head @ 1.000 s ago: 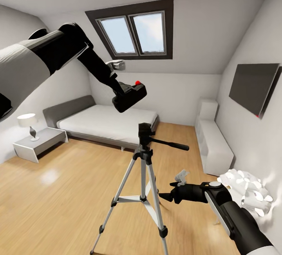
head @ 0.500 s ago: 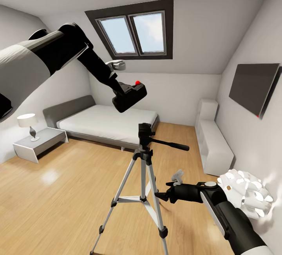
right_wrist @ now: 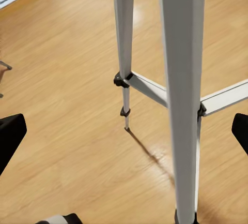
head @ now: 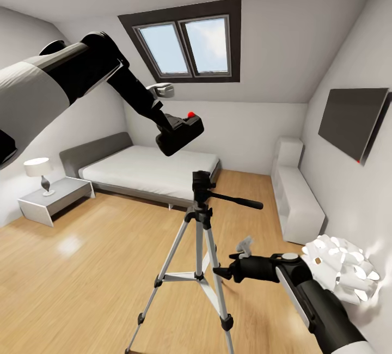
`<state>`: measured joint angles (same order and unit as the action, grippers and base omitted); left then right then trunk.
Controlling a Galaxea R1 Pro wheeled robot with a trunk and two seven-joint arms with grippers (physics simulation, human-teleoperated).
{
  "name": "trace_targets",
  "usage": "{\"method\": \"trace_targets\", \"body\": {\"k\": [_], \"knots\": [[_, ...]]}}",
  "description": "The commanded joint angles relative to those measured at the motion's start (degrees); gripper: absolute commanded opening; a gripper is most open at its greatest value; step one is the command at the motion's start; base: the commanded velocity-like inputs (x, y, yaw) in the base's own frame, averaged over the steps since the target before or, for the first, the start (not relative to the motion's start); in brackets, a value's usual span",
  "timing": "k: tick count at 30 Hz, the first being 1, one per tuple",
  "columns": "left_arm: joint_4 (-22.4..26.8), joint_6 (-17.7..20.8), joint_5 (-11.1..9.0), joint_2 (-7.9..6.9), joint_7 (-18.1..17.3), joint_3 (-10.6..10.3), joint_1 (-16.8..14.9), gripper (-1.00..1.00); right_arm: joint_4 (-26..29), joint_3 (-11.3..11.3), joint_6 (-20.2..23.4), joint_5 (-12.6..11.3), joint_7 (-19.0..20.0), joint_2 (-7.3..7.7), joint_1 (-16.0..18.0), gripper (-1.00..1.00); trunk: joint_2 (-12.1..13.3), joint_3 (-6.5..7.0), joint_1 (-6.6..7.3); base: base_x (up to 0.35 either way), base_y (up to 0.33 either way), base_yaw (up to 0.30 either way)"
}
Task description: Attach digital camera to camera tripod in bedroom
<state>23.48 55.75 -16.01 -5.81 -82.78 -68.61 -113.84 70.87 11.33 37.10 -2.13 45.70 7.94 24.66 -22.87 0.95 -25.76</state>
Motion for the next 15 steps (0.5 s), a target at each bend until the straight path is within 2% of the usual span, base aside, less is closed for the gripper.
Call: {"method": "trace_targets", "body": {"k": [1, 10, 15], "knots": [[0.1, 0.6, -0.2, -0.08, -0.2, -0.3, -0.1, -1.0, -0.3, 0.1, 0.4, -0.2, -0.3, -0.29, 0.0, 1.0, 0.0, -0.03, -0.02, 0.0, 0.0, 0.0], [0.1, 0.6, -0.2, 0.12, 0.2, -0.3, 0.0, -1.0, -1.8, 0.1, 0.3, -0.2, -4.6, -3.34, 0.0, 1.0, 0.0, -0.03, -0.02, 0.0, 0.0, 0.0], [0.1, 0.6, -0.2, 0.04, 0.7, -0.3, 0.0, -1.0, -2.4, 0.1, 0.3, -0.2, -5.6, -4.14, 0.0, 1.0, 0.0, -0.03, -0.02, 0.0, 0.0, 0.0]]}}
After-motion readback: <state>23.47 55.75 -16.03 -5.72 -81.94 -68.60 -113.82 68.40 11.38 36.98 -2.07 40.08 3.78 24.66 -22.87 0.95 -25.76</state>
